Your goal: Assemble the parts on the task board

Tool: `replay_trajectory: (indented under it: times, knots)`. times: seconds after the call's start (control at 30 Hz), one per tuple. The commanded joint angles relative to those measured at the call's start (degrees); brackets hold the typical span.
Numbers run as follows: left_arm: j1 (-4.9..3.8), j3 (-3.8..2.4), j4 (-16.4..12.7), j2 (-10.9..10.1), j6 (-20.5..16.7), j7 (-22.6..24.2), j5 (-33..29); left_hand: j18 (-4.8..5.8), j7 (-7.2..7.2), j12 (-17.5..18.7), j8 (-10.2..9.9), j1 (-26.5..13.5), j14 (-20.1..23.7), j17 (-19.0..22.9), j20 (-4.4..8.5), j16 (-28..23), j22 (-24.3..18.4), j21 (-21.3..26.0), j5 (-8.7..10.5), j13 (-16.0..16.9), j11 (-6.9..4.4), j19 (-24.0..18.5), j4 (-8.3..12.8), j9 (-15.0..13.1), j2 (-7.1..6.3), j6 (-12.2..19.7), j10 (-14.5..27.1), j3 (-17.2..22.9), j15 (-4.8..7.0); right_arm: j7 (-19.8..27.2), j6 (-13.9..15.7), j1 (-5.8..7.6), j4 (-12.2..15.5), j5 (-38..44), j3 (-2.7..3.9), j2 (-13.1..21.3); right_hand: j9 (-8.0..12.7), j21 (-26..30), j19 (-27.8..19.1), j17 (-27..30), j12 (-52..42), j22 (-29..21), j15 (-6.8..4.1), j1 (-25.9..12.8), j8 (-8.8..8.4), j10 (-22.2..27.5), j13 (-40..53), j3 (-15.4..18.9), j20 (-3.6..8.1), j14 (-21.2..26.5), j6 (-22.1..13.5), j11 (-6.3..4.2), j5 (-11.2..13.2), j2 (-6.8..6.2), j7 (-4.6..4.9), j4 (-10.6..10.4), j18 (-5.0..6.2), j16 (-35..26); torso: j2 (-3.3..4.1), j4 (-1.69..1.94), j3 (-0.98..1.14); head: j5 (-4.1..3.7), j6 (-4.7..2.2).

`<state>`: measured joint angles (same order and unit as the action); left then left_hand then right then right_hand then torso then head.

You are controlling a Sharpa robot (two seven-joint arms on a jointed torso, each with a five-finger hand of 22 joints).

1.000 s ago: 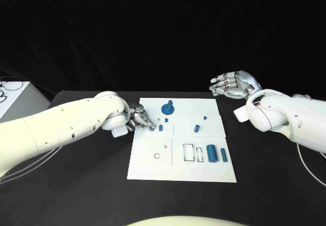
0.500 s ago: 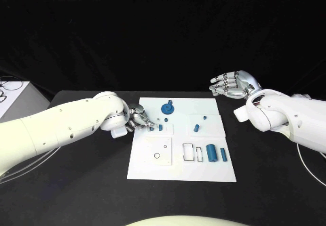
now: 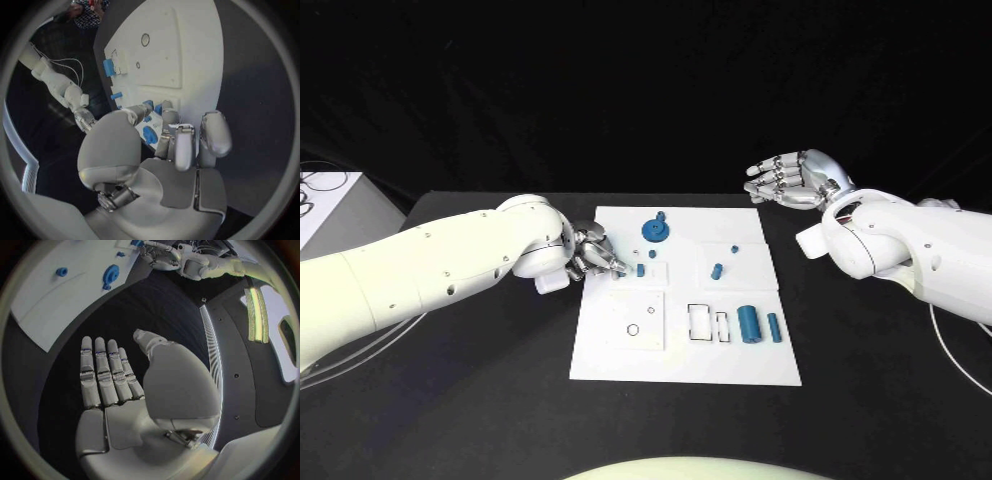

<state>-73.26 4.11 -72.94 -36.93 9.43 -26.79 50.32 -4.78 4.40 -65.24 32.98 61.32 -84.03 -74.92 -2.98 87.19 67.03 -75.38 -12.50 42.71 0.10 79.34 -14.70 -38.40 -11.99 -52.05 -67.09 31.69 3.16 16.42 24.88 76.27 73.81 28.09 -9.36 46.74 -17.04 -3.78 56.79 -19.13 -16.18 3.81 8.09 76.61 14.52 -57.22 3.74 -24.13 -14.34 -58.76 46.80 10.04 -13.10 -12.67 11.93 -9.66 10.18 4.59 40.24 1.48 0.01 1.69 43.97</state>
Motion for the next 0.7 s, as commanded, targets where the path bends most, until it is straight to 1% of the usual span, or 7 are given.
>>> replay_trajectory:
  times: [0.03, 0.07, 0.37, 0.43, 0.6, 0.7]
  knots:
    - [0.05, 0.02, 0.1, 0.1, 0.1, -0.3, 0.6, -0.21, -0.32, -0.2, 0.5, 1.0, -4.5, -10.3, 0.12, 0.1, 0.1, -0.1, 0.33, 0.1, -0.16, 0.4, 0.3, -0.1, 0.24, -0.2, -0.2, 0.3, 0.33, 0.6, -0.6, -0.05, 0.0, -0.1, 0.03, 0.0, 0.1, 0.1, 0.1, 0.1, 0.2, -0.1, -0.04, -0.5, -0.37, -0.2, -0.1, -0.2, -0.03, -0.3, 0.2, 0.17, -0.2, 0.18, 1.94, -0.1, 0.4, -0.3, 0.0, -0.06, 0.0, 0.06, 0.05]
    - [0.05, 0.02, 0.1, 0.2, 0.0, -0.4, 0.6, -0.21, -0.38, -0.3, 0.7, 1.5, -4.5, -10.3, 0.17, 0.1, 0.1, -0.1, 0.4, 0.2, -0.21, 0.4, 0.4, -0.2, 0.57, -0.2, -0.3, 0.5, 0.38, 0.6, -0.6, -0.06, 0.0, -0.1, 0.03, 0.0, 0.1, 0.1, 0.1, 0.1, 0.2, -0.1, -0.04, -0.5, -0.37, -0.2, -0.1, -0.2, -0.03, -0.3, 0.2, 0.17, -0.2, 0.18, 1.94, -0.1, 0.4, -0.3, -0.01, -0.08, 0.01, 0.1, -0.01]
    - [0.07, 0.05, 0.6, 0.5, -0.4, -0.8, 0.7, -0.18, -0.5, -0.5, 1.1, 2.1, -4.5, -10.4, 0.26, 0.1, 0.2, -0.2, 0.51, 0.5, -0.32, 0.5, 0.4, -0.5, 1.25, -0.3, -0.5, 0.7, 0.47, 0.6, -0.7, -0.11, 0.0, -0.1, 0.03, 0.1, 0.1, 0.1, 0.1, 0.1, 0.2, -0.1, -0.04, -0.5, -0.37, -0.2, -0.1, -0.2, -0.03, -0.3, 0.2, 0.17, -0.2, 0.18, 1.94, -0.1, 0.4, -0.3, 0.05, -0.08, 0.09, 0.03, 0.12]
    - [0.08, 0.05, 0.7, 0.7, -0.4, -0.8, 0.7, -0.17, -0.52, -0.5, 1.2, 2.2, -4.5, -10.4, 0.27, 0.1, 0.2, -0.2, 0.53, 0.6, -0.34, 0.5, 0.3, -0.5, 1.34, -0.4, -0.5, 0.7, 0.48, 0.6, -0.7, -0.11, 0.0, -0.1, 0.03, 0.1, 0.1, 0.1, 0.1, 0.1, 0.2, -0.1, -0.04, -0.5, -0.37, -0.2, -0.1, -0.2, -0.03, -0.3, 0.2, 0.17, -0.2, 0.18, 1.94, -0.1, 0.4, -0.3, 0.04, -0.07, 0.06, 0.08, 0.14]
    - [0.1, 0.07, 0.8, 0.9, -0.4, -0.8, 0.7, -0.17, -0.54, -0.5, 1.3, 2.2, -4.5, -10.3, 0.28, 0.1, 0.2, -0.2, 0.57, 0.6, -0.35, 0.5, 0.4, -0.6, 1.38, -0.4, -0.5, 0.7, 0.49, 0.5, -0.7, -0.11, 0.1, 0.0, 0.03, 0.1, 0.1, 0.1, 0.1, 0.1, 0.2, -0.1, -0.04, -0.5, -0.37, -0.2, -0.1, -0.2, -0.03, -0.3, 0.2, 0.17, -0.2, 0.18, 1.94, -0.1, 0.4, -0.3, 0.03, -0.07, 0.1, -0.01, 0.13]
    - [0.11, 0.08, 0.9, 1.0, -0.3, -0.7, 0.7, -0.18, -0.64, -0.4, 1.5, 2.9, -4.5, -10.4, 0.35, 0.1, 0.2, -0.2, 0.62, 0.4, -0.44, 0.5, 0.6, -0.7, 1.6, -0.2, -0.4, 0.8, 0.56, 0.5, -0.7, -0.11, 0.1, 0.1, 0.03, 0.2, 0.1, 0.1, 0.1, 0.1, 0.2, -0.1, -0.04, -0.5, -0.37, -0.2, -0.1, -0.2, -0.03, -0.3, 0.2, 0.17, -0.2, 0.18, 1.94, -0.1, 0.4, -0.3, 0.01, -0.02, 0.11, -0.06, 0.17]
